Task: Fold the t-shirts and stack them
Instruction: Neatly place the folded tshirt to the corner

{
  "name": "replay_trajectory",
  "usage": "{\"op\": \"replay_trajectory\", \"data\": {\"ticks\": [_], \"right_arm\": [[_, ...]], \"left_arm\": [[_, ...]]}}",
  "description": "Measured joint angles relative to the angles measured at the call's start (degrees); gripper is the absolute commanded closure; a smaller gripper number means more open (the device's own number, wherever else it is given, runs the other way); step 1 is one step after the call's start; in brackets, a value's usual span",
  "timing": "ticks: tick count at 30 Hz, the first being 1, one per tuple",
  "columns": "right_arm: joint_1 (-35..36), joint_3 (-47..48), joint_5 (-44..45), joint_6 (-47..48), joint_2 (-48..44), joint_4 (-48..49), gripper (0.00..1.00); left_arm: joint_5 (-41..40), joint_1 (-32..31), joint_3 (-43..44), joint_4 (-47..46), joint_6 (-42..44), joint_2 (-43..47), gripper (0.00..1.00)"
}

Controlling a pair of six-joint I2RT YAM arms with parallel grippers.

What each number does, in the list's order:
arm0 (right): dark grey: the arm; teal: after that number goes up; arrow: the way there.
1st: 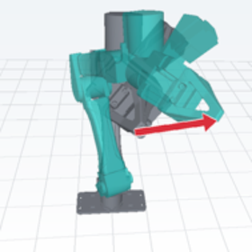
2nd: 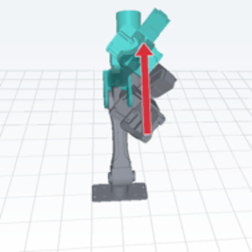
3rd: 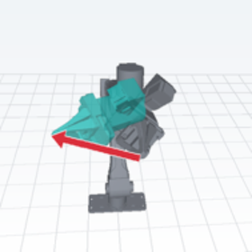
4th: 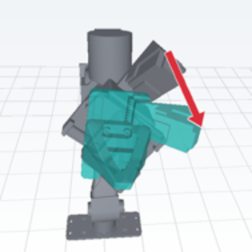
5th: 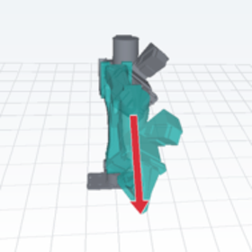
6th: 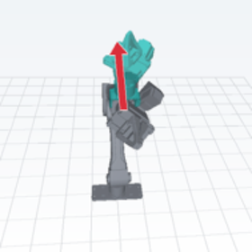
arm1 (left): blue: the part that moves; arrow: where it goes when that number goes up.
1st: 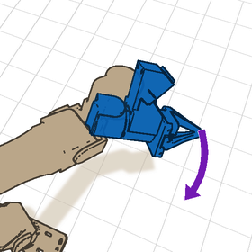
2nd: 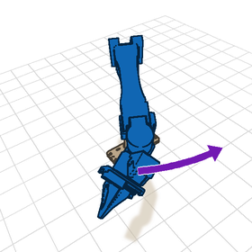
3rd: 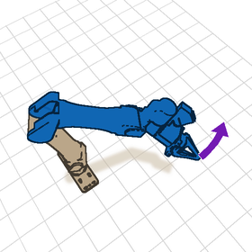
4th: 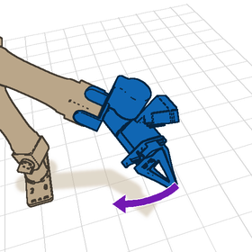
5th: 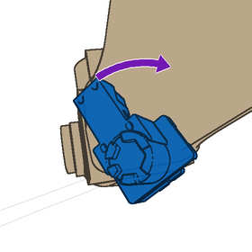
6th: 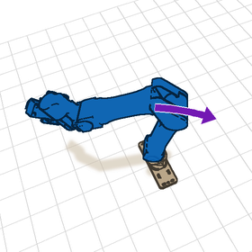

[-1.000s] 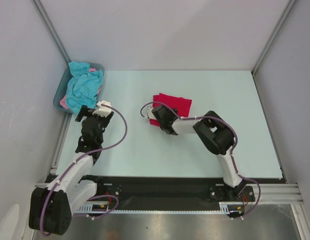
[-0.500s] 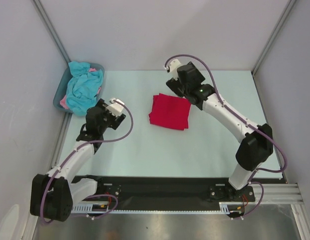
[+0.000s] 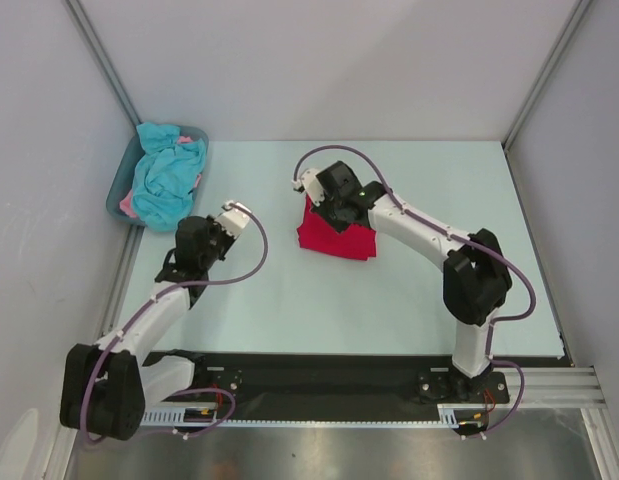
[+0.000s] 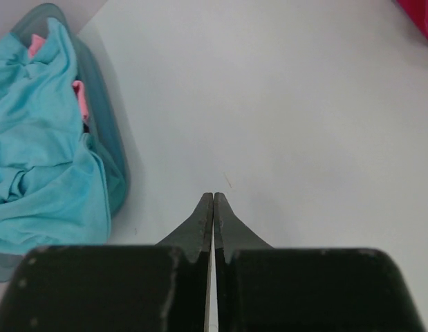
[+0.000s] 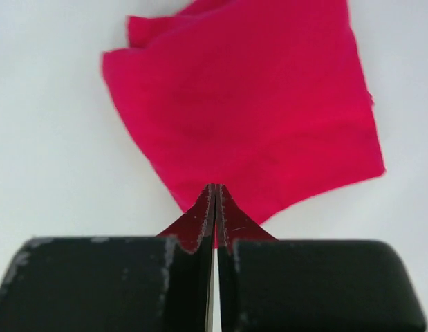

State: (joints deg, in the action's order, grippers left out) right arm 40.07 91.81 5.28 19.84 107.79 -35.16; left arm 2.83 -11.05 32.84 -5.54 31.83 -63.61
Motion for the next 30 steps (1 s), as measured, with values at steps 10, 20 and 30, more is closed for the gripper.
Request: {"op": "replay_trajectory", "data": {"ticks": [10,20,30], "right_arm": [[5.51,2.23,-6.32,0.35,7.74,0.31,1.0],[13.66,-3.67,4.04,6.05,7.98,7.04,0.34],[19.28,-26.18,25.9,23.91,-0.57,23.65,0.19]], "left_arm": [[-5.86,0.61,-5.22,-4.39,-0.92,8.15,1.0],[-6.78,0.76,-6.86,-4.68,-1.86,7.89,0.92],[-7.02,0.85,-6.91,-4.63,-1.84,7.87,0.74]]}}
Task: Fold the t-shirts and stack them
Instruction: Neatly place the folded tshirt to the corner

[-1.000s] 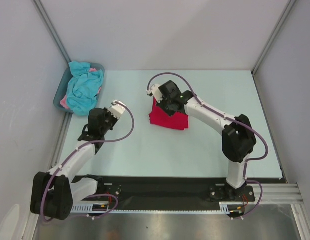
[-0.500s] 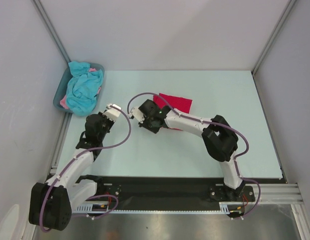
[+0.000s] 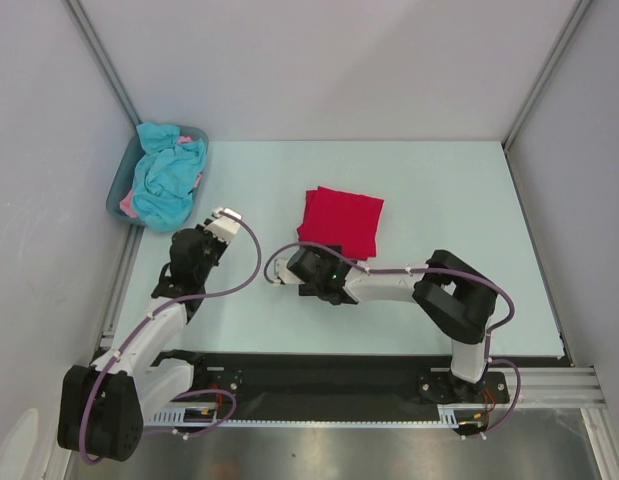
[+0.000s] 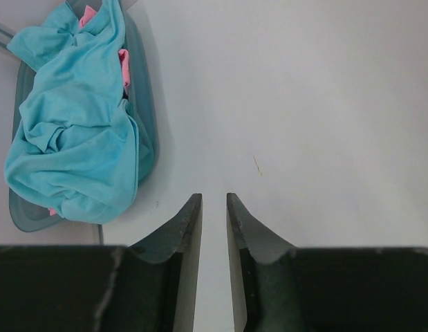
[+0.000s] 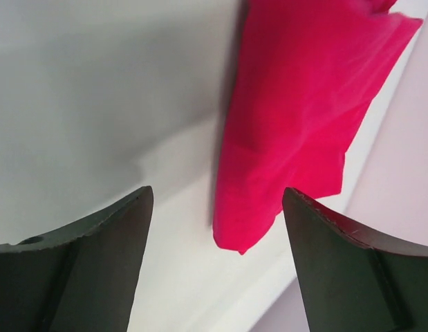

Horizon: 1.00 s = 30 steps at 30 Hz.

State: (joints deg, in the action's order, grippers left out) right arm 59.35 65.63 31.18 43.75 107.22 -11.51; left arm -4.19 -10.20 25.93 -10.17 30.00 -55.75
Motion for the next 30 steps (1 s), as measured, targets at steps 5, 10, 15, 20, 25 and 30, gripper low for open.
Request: {"op": "replay_trajectory", "data": {"ticks": [5,10,15,20,25,30], "right_arm": [[0.02,-6.4,3.96,5.44,0.04,6.49,0.19],[-0.83,-6.51,5.29,8.04,1.86,12.13,0.19],[-3.28,-5.73,5.99,10.67,4.59,17.55,0.31],[-6.08,-3.85,6.01,12.39,8.2,20.41,0.69],[-6.97,-3.76,5.49,12.5,9.51,20.44,0.99],[-7.67,-3.78,5.38,13.35,9.22,20.46,1.0]], "left_arm": [[0.0,0.02,0.0,0.02,-0.04,0.04,0.73],[0.0,0.02,0.0,0.31,-0.02,0.81,0.72],[-0.02,0.02,0.0,0.33,-0.02,2.03,0.71],[-0.17,0.07,0.0,0.37,0.02,2.27,0.7],[-0.2,0.13,0.0,0.33,0.07,2.4,0.7],[-0.2,0.17,0.0,0.33,0.07,2.4,0.69]]}}
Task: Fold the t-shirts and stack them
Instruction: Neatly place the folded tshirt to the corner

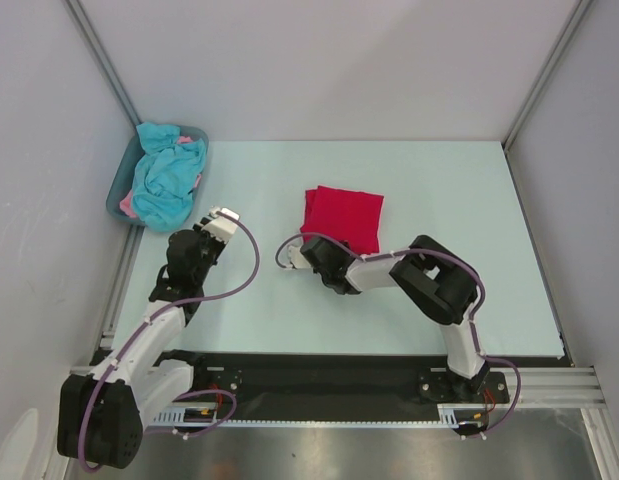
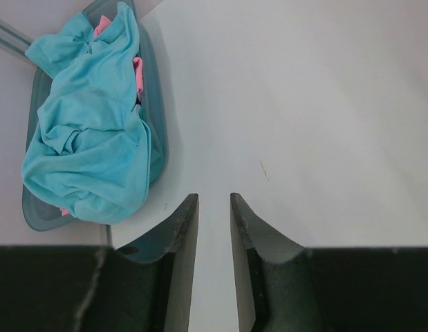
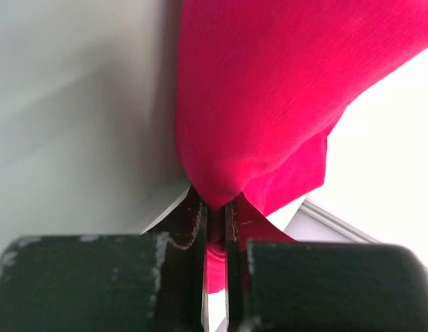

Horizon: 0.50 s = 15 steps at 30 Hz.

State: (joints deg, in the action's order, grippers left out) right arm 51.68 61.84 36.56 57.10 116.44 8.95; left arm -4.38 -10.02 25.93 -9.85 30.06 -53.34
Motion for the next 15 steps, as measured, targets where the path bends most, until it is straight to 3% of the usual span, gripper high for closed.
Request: {"op": "replay_trajectory", "data": {"ticks": [15], "right_arm": [[-20.46,-3.15,-4.48,8.11,-1.68,3.41,1.0]], "left_arm": [[-0.02,0.09,0.0,0.17,0.39,0.0,0.69]]}}
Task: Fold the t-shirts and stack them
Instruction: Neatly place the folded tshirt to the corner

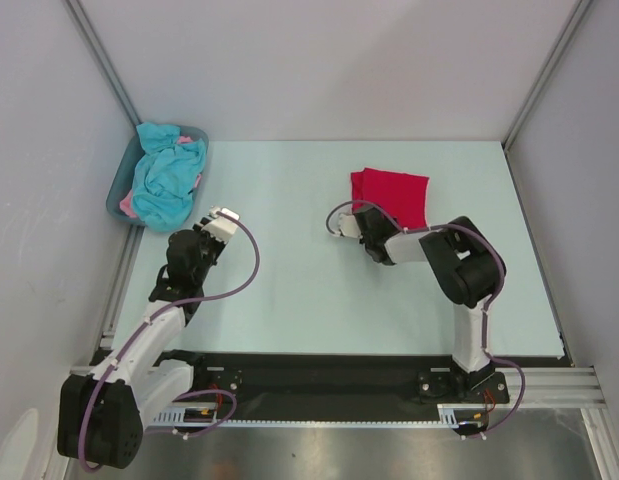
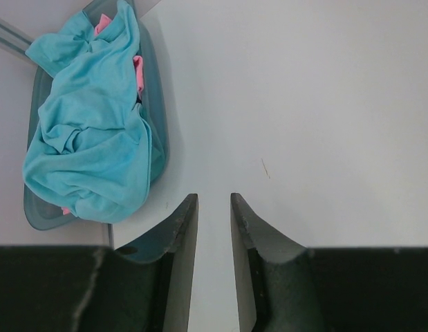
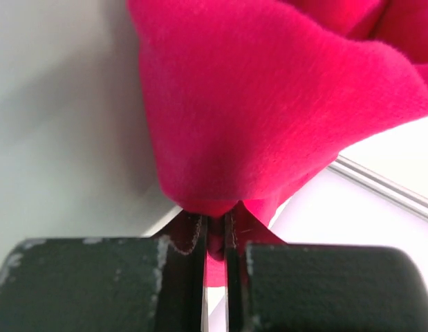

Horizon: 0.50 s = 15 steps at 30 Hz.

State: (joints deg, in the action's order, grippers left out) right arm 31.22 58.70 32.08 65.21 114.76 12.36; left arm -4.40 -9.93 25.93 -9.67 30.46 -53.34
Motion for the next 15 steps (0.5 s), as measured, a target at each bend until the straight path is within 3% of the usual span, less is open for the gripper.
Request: {"op": "replay_trajectory", "data": {"ticks": [8,15], "right_arm": [[-11.21,0.5,-4.7,6.93,1.55,4.9,1.0],[-17.94,13.57,-12.48,4.33,1.16,-12.11,1.0]], "left_arm": [[-0.85,0.02,0.02,1.09,0.2,0.0,0.69],[-2.14,0.07,0.5,1.9,1.07,-0.42,0.69]]}}
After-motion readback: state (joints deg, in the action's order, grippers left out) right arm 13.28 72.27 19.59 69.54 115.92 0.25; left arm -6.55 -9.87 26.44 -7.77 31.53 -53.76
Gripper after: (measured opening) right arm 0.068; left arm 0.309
